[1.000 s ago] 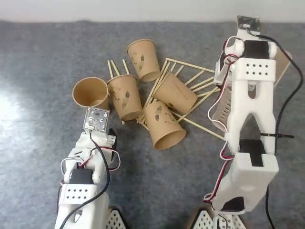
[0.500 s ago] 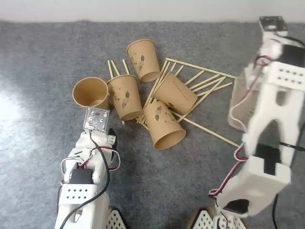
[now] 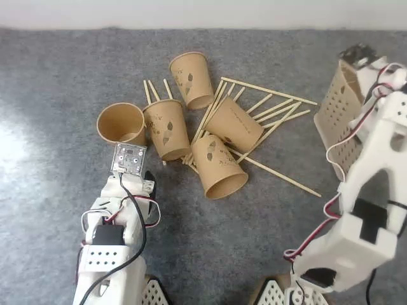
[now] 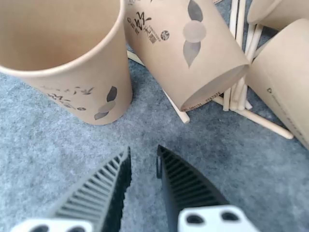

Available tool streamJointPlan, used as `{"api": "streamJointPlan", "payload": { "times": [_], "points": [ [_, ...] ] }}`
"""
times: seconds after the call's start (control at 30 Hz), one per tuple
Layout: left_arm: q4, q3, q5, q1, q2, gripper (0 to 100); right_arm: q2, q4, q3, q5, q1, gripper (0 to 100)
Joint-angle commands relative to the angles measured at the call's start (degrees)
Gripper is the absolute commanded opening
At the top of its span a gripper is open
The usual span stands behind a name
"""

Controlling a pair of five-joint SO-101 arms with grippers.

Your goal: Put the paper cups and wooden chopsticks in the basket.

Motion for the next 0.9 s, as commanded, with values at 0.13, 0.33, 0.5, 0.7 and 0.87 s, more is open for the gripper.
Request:
{"api": "streamJointPlan", "payload": {
  "times": [0.13, 0.33, 0.5, 0.7, 0.87],
  "points": [
    [-1.58, -0.40, 0.09, 0.26, -0.62, 8, -21.85, 2.24, 22.77, 15.30, 2.95, 0.6],
    [-1.58, -0.40, 0.09, 0.26, -0.62, 8, -33.01, -0.22, 27.69, 17.23, 3.56, 0.6],
    [-1.58, -0.31, 0.09, 0.26, -0.62, 8, -29.49, -5.67, 27.69, 11.60, 6.02, 0.6],
    [-1.58, -0.31, 0.09, 0.26, -0.62, 8, -21.49, -13.93, 27.69, 9.76, 11.12, 0.6],
    [-1.58, -0.31, 0.09, 0.26, -0.62, 8, -17.19, -14.90, 27.69, 9.76, 10.24, 0.6]
  ]
}}
